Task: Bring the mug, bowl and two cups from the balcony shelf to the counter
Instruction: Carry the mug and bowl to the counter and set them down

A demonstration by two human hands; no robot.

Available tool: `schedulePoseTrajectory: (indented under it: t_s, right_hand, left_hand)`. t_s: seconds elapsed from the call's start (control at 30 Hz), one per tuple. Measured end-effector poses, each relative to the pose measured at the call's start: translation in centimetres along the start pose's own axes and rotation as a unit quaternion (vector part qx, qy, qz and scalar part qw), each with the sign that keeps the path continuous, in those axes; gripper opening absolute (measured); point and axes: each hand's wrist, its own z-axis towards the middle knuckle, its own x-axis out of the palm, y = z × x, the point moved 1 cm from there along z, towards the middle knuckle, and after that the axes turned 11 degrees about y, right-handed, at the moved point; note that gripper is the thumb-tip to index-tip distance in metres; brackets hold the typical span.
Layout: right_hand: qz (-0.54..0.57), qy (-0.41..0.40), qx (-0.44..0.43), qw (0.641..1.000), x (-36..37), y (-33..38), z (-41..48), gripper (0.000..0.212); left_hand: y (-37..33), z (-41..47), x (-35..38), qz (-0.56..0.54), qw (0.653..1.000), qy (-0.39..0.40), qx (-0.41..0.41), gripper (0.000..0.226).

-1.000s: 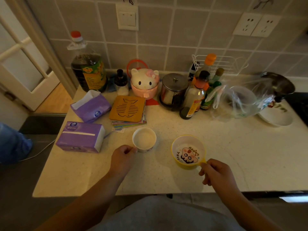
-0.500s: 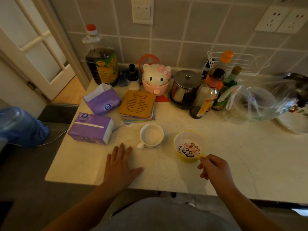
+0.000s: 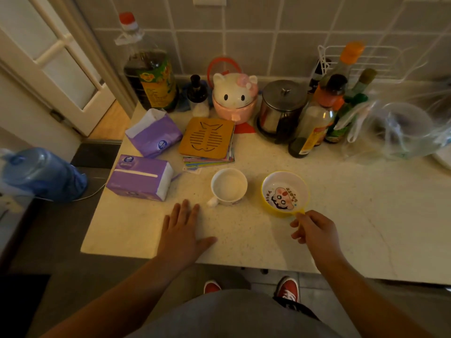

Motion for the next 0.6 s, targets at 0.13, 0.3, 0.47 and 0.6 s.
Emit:
schedulePoseTrajectory:
  t_s: [0.13, 0.3, 0.47, 0.6]
  right_hand:
    - [0.021, -0.001, 0.004, 1.0, 0.3, -0.6, 0.3, 0.021]
    - [0.04, -0.002, 0.008, 0.999, 0.8, -0.7, 0.8, 0.022]
    - [0.048, -0.003, 0.005, 0.999, 1.1, -0.4, 1.3, 0.021]
    - [0.049, 0.0, 0.004, 0.999, 0.9, -0.3, 1.3, 0.019]
  left_hand:
    - [-0.2, -0.1, -0.1, -0.001, 1.0, 0.004, 0.002, 0.102]
    - [-0.1, -0.1, -0.1, 0.003, 1.0, 0.008, -0.004, 0.102]
    - [-0.1, 0.0, 0.1, 0.006, 1.0, 0.007, -0.007, 0.102]
    - [0.0, 0.0, 0.2, 0.005, 1.0, 0.004, -0.009, 0.103]
